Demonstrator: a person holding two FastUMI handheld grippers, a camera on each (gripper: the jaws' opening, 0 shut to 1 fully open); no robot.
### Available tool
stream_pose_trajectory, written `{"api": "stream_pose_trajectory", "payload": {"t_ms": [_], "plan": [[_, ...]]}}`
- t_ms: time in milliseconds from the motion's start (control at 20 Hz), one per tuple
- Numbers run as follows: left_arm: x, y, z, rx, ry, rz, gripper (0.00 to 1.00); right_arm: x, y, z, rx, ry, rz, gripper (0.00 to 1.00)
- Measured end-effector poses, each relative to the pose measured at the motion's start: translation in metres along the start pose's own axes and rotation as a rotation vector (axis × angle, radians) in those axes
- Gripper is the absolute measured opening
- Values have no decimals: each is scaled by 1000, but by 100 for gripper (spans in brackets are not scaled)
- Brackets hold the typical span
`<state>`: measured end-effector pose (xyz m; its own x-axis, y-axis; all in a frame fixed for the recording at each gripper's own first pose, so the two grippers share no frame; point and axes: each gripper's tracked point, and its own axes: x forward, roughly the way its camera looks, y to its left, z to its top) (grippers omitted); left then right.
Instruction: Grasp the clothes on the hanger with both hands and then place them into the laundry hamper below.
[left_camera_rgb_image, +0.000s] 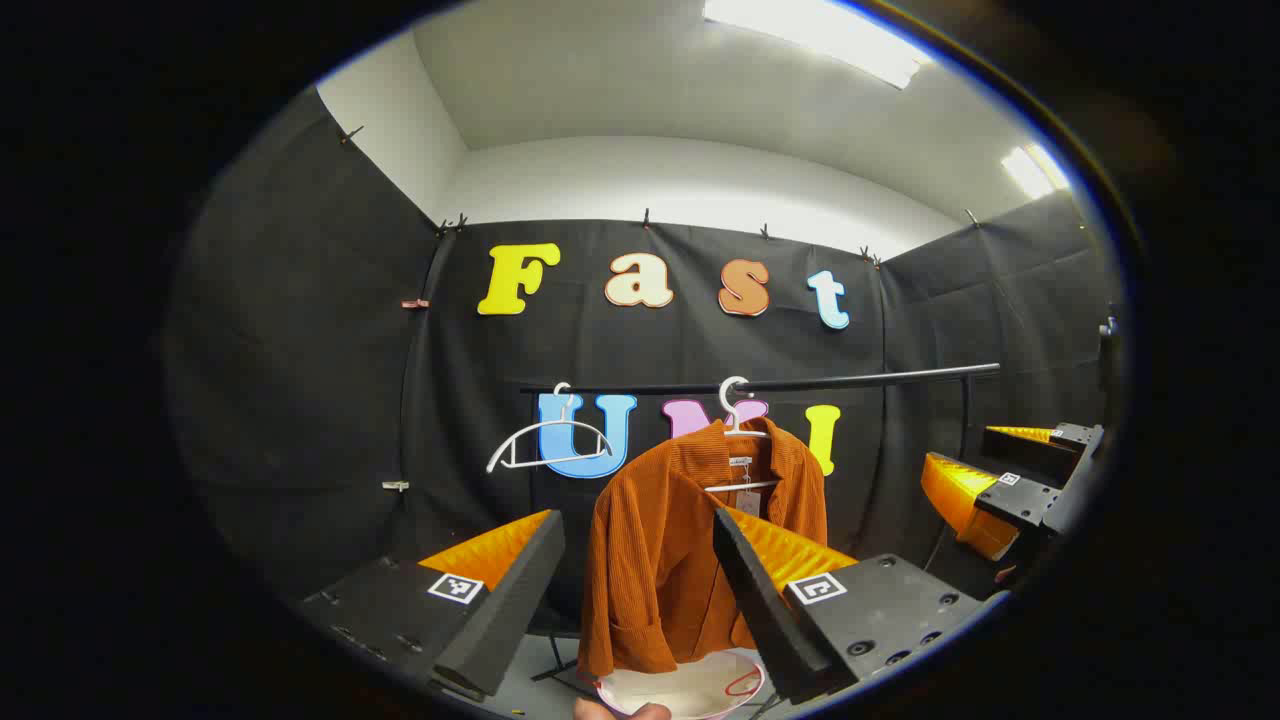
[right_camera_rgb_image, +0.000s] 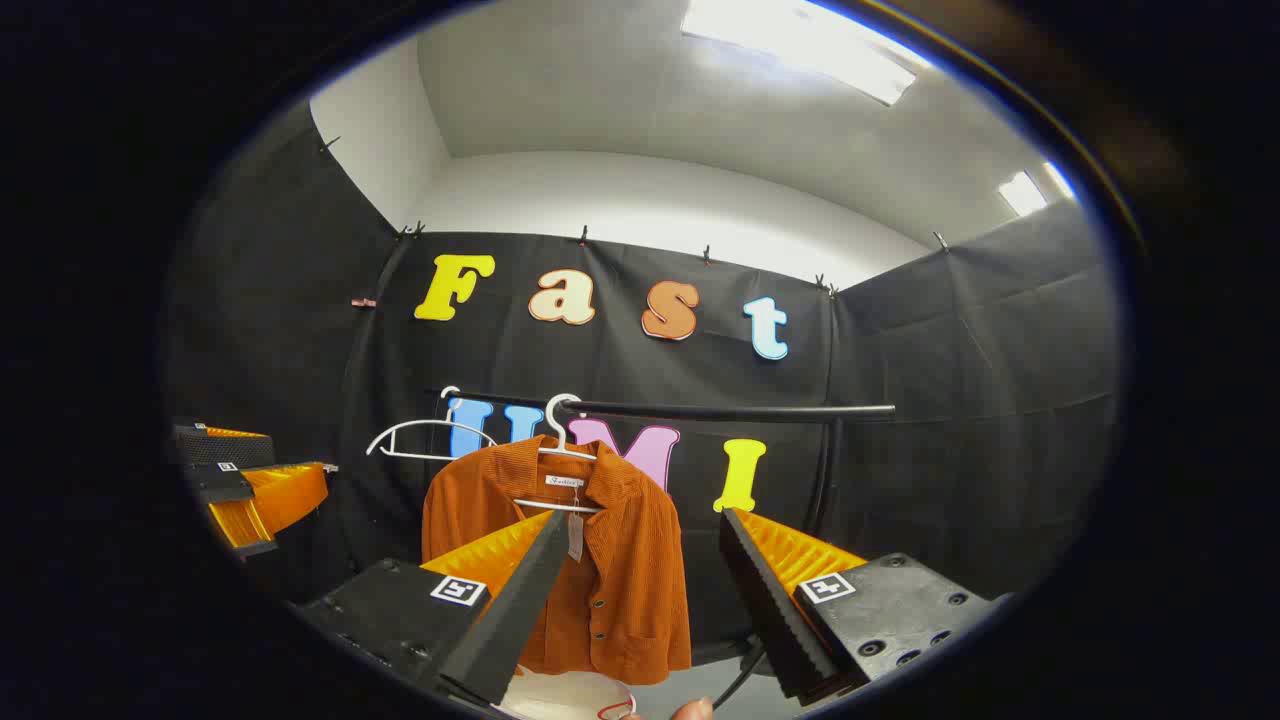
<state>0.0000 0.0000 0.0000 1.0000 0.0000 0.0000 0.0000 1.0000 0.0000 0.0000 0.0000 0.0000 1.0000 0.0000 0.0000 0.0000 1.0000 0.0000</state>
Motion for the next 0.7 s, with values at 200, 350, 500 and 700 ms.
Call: {"api": "stream_pose_trajectory", "payload": {"t_ms": [200,350,500,700], "plan": [[0,-3,-3,-2,6,-9,95,1,-1,-2,2,0,-3,97],[2,-2,-3,4,7,-11,95,2,-2,-2,7,3,-5,97],[3,-3,-2,8,6,-16,95,3,-3,-2,7,0,-6,97],[5,-5,-3,5,2,-23,95,5,-5,-4,8,2,-12,97]]}}
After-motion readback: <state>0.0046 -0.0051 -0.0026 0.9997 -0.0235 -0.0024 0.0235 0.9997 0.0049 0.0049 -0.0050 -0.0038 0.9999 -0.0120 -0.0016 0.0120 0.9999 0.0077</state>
